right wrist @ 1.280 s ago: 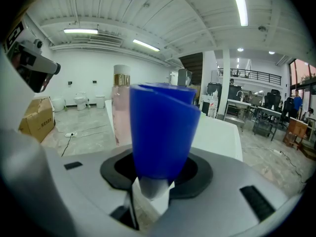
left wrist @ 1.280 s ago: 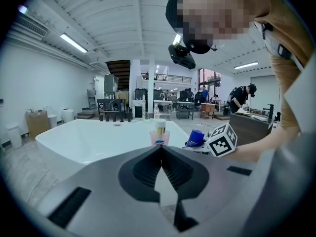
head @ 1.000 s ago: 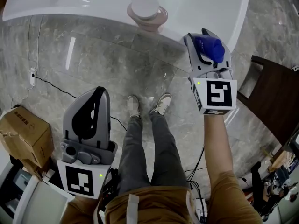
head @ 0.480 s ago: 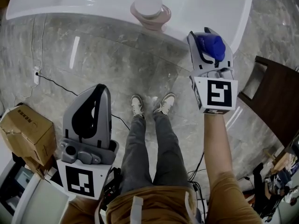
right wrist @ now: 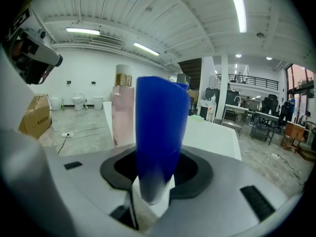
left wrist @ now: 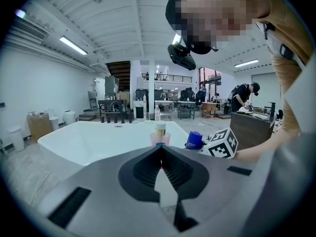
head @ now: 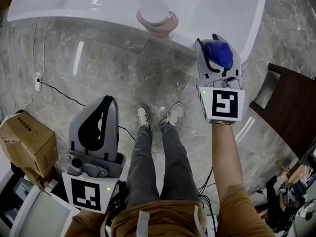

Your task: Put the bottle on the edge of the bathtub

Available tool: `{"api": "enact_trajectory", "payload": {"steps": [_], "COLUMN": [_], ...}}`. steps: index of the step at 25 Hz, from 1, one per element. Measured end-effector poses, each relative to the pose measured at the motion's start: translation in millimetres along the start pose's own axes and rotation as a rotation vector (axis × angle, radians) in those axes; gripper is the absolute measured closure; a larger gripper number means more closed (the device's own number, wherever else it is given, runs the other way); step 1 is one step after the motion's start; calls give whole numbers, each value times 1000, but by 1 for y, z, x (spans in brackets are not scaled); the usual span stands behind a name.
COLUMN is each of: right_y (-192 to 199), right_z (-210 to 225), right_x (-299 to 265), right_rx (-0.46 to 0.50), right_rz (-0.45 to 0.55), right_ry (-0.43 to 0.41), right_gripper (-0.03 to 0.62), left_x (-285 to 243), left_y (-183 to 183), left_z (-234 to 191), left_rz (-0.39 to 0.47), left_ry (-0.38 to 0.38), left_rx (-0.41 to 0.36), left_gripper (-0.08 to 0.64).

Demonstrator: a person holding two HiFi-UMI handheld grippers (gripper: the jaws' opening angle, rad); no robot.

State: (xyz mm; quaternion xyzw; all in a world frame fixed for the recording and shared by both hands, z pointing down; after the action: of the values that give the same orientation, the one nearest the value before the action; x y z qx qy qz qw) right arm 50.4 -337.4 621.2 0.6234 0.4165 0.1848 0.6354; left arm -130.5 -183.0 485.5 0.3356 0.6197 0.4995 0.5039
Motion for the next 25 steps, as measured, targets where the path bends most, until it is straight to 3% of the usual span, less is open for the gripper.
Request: {"api": "enact_trajectory", "payload": {"steps": [13, 25], "right_y": [0, 2], "right_z": [3, 3], "right_x": [0, -2], "right_rx": [-39, -10], "right_rz": [16, -15], "right_ry": [13, 1], "right_gripper": [434, 431], "left_x": [0, -1], "left_y": [2, 3], "left_z": [3, 4], "left_rz": [-10, -8], "left_ry": [6, 9], "left_rx": [2, 8], "left_gripper": [554, 554]}}
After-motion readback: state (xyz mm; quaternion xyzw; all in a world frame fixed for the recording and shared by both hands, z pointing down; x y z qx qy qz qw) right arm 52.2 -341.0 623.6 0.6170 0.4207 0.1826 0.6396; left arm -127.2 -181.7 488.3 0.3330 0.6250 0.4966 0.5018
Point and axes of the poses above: the fingertips, and each gripper's own axes: x backward along the fingers, z to its right, y out of its underside, the point moved 5 cm from there along x, backward along the fingers, and after that the axes turned 6 degrees about z, right-handed, at the moved point
